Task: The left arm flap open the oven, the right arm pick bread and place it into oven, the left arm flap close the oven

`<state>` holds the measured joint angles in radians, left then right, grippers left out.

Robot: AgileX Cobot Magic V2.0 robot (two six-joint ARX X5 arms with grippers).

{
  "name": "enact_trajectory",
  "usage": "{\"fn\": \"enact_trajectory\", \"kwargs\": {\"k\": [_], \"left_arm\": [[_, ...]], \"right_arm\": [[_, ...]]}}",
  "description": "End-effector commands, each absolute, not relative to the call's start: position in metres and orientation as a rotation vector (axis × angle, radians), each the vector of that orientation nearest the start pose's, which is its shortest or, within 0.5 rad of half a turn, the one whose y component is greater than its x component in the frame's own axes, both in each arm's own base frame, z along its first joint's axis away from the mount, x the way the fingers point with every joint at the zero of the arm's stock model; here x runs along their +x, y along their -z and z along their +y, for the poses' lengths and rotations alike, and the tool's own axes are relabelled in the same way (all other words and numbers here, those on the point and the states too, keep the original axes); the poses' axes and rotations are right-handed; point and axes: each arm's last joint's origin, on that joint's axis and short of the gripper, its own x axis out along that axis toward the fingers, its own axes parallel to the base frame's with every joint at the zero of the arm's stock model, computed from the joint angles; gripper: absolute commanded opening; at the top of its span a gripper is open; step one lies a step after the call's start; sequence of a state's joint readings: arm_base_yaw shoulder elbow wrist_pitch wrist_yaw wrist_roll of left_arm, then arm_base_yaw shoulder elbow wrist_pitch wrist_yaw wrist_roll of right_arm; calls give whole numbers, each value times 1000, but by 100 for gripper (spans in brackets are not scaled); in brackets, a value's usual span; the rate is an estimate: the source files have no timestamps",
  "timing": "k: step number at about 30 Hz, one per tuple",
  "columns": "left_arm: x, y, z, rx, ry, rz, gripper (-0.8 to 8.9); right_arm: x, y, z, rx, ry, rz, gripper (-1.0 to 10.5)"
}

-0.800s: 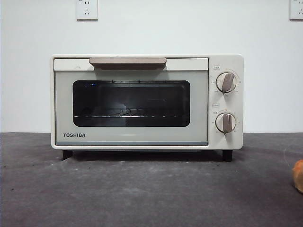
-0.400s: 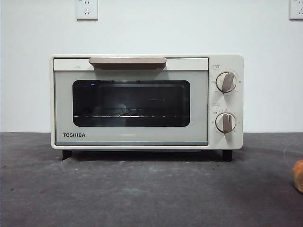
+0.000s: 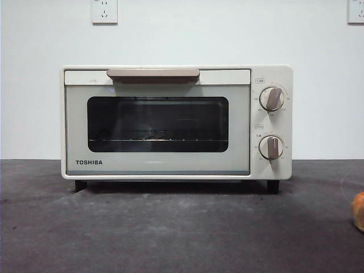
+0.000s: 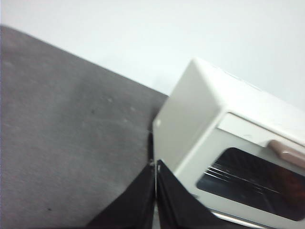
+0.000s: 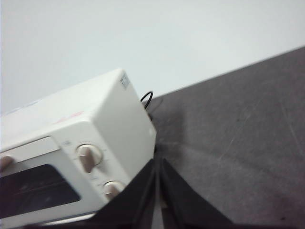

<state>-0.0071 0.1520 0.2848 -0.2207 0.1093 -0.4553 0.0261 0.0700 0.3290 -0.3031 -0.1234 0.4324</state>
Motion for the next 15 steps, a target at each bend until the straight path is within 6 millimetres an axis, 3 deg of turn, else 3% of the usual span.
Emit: {"fn": "enact_trajectory", "kwargs": {"k": [1,6,15], "left_arm": [[90,-255,-5,-454,127,112,11],[99,-292,-9,-414,225,174,11],[114,-336,-28,-262,477,350,11]], "right_arm": [[69,-261,7,438,-172,87,9],[65,-295,10,361,-284,161,9],[69,-347,15,180,-462,243,9]]}}
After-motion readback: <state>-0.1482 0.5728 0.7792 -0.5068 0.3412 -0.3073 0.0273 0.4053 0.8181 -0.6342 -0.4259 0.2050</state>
